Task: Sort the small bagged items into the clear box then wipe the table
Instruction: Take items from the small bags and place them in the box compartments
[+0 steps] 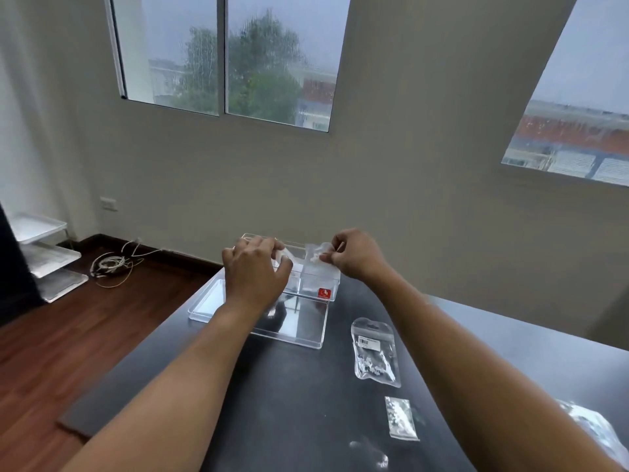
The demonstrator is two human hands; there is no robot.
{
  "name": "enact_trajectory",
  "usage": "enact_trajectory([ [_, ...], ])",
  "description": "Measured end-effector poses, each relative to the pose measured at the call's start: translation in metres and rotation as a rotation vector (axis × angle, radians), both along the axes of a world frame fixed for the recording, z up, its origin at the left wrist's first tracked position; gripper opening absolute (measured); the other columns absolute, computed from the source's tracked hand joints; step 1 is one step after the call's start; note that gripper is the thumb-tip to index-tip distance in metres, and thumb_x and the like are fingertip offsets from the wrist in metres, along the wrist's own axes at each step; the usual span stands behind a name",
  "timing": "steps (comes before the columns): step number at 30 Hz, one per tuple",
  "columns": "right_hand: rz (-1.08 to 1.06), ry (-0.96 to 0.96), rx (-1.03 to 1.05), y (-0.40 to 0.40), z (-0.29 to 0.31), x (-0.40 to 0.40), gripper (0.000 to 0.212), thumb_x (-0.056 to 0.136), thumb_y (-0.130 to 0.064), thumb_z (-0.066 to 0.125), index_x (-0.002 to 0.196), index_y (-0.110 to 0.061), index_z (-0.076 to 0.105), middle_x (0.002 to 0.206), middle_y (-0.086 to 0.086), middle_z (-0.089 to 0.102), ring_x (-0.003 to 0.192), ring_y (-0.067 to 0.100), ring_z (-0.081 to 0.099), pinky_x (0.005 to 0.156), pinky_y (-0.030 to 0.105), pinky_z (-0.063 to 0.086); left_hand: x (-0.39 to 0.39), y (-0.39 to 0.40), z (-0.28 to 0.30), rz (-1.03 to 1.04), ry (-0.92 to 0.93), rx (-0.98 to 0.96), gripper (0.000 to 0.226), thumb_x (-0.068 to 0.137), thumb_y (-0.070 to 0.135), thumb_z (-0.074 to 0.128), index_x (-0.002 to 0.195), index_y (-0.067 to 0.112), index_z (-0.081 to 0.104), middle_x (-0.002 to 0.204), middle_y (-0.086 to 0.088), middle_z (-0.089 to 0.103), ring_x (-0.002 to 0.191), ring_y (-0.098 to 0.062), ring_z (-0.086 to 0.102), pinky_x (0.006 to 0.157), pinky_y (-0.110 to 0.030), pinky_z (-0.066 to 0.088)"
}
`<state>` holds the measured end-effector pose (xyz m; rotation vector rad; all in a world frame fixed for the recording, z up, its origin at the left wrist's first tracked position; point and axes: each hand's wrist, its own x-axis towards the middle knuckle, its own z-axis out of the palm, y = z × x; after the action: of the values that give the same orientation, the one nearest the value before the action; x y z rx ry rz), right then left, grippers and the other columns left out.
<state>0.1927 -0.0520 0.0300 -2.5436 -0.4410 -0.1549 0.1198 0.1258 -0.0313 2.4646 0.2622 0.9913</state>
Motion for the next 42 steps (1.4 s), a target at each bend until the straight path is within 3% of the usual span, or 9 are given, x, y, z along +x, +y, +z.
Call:
enact_trajectory([
  [5, 0.024, -0.026, -0.161, 0.009, -0.010, -0.001, 0.019, 0.083, -0.023, 0.084, 0.091, -0.012, 0.071, 0.101, 0.008, 0.068, 0.097, 0.025, 0.064, 0.082, 0.033, 0.052, -0.002, 0.000, 0.001, 0.003, -0.024, -0.011, 0.028, 0.091, 0.037, 0.063, 0.115, 0.023, 0.067, 0.097, 0.008, 0.069, 0.106, -0.024, 0.062, 0.087, -0.041, 0.034],
  [9, -0.002, -0.093, -0.271, 0.010, -0.005, -0.004, 0.051, 0.080, -0.039, 0.085, 0.120, -0.018, 0.062, 0.126, 0.009, 0.055, 0.118, 0.029, 0.055, 0.105, 0.042, 0.045, -0.001, 0.000, 0.000, 0.060, 0.017, 0.068, 0.026, 0.090, 0.043, 0.058, 0.104, 0.025, 0.071, 0.102, 0.004, 0.071, 0.105, -0.026, 0.058, 0.088, -0.043, 0.034],
  [13, 0.029, -0.296, -0.383, 0.002, -0.001, -0.013, 0.026, 0.096, -0.033, 0.066, 0.120, -0.022, 0.067, 0.128, 0.005, 0.061, 0.125, 0.029, 0.052, 0.105, 0.043, 0.037, -0.001, 0.000, 0.000, 0.041, -0.012, 0.095, 0.024, 0.091, 0.038, 0.054, 0.101, 0.025, 0.072, 0.102, 0.005, 0.073, 0.106, -0.023, 0.059, 0.089, -0.041, 0.030],
  [19, 0.131, -0.038, -0.565, -0.006, 0.000, -0.012, 0.034, 0.107, -0.039, 0.044, 0.129, -0.026, 0.067, 0.138, 0.005, 0.065, 0.132, 0.031, 0.052, 0.115, 0.053, 0.029, 0.001, -0.001, -0.003, 0.003, 0.094, 0.146, 0.032, 0.095, 0.036, 0.042, 0.089, 0.025, 0.072, 0.103, 0.010, 0.077, 0.117, -0.017, 0.059, 0.101, -0.045, 0.023],
  [27, 0.203, 0.187, -0.474, -0.004, 0.014, -0.017, 0.038, 0.103, -0.032, 0.046, 0.117, -0.010, 0.074, 0.121, 0.013, 0.072, 0.106, 0.031, 0.063, 0.096, 0.037, 0.052, -0.003, -0.003, 0.000, -0.048, 0.128, 0.118, 0.030, 0.098, 0.031, 0.045, 0.086, 0.024, 0.072, 0.102, 0.009, 0.072, 0.117, -0.014, 0.063, 0.109, -0.051, 0.026],
  [31, 0.229, 0.141, -0.311, -0.013, 0.019, -0.032, 0.033, 0.101, -0.029, 0.051, 0.122, -0.022, 0.075, 0.125, 0.003, 0.073, 0.115, 0.021, 0.066, 0.102, 0.034, 0.050, -0.005, -0.007, 0.003, -0.078, -0.001, 0.080, 0.024, 0.091, 0.033, 0.050, 0.086, 0.027, 0.072, 0.100, 0.011, 0.076, 0.114, -0.014, 0.065, 0.101, -0.046, 0.026],
  [34, 0.205, 0.076, -0.123, -0.034, 0.023, -0.051, 0.035, 0.098, -0.016, 0.050, 0.123, -0.026, 0.073, 0.088, -0.013, 0.070, 0.074, -0.009, 0.065, 0.072, 0.011, 0.045, -0.009, -0.016, 0.010, -0.133, -0.153, 0.045, 0.013, 0.086, 0.032, 0.060, 0.090, 0.031, 0.072, 0.094, 0.015, 0.072, 0.101, -0.009, 0.064, 0.094, -0.041, 0.029],
  [39, 0.125, 0.069, -0.139, -0.081, 0.005, -0.069, 0.040, 0.093, -0.018, 0.058, 0.130, -0.030, 0.067, 0.125, -0.006, 0.066, 0.108, 0.013, 0.064, 0.100, 0.032, 0.050, -0.021, -0.031, 0.018, -0.505, -0.225, 0.006, 0.015, 0.084, 0.019, 0.065, 0.095, 0.027, 0.070, 0.081, 0.014, 0.063, 0.069, -0.008, 0.061, 0.082, -0.041, 0.052],
  [42, 0.045, 0.100, -0.241, -0.103, -0.012, -0.079, 0.036, 0.093, -0.038, 0.069, 0.128, -0.032, 0.065, 0.115, -0.007, 0.066, 0.102, 0.014, 0.063, 0.103, 0.043, 0.049, -0.027, -0.044, 0.018, -0.675, -0.146, 0.045, 0.015, 0.087, 0.019, 0.064, 0.098, 0.027, 0.070, 0.081, 0.016, 0.064, 0.063, -0.012, 0.060, 0.067, -0.038, 0.056],
])
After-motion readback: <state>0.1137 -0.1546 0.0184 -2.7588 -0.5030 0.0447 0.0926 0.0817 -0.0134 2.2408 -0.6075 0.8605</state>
